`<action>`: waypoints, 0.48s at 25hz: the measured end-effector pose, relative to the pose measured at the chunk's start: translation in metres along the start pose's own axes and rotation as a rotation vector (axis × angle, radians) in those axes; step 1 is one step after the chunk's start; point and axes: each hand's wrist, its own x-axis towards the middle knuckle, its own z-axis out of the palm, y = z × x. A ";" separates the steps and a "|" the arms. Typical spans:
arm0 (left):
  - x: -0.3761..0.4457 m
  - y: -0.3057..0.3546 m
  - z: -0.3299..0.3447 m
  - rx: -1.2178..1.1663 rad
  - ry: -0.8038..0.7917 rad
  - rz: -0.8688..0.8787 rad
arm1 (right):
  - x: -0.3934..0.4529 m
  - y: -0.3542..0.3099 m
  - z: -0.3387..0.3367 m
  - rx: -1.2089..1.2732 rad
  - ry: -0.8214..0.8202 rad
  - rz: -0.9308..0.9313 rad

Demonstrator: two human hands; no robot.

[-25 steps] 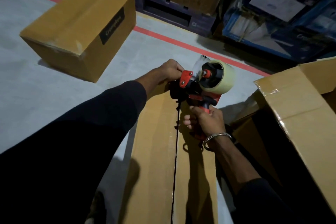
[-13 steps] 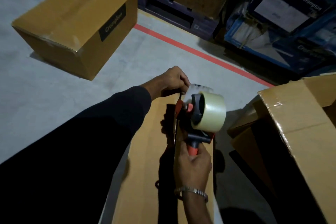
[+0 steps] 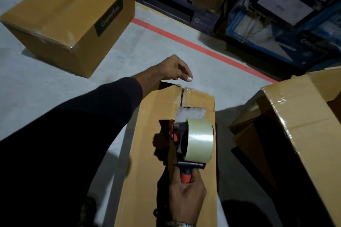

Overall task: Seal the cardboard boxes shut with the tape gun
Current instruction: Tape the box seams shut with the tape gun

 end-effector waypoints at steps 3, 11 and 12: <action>0.000 -0.003 0.009 0.048 -0.022 0.010 | 0.001 0.008 0.003 -0.013 0.011 -0.006; 0.009 -0.024 0.013 0.300 0.041 0.032 | 0.010 0.019 0.020 -0.005 -0.035 -0.013; 0.009 -0.028 0.014 0.300 0.053 0.023 | 0.010 0.019 0.021 -0.003 -0.038 -0.010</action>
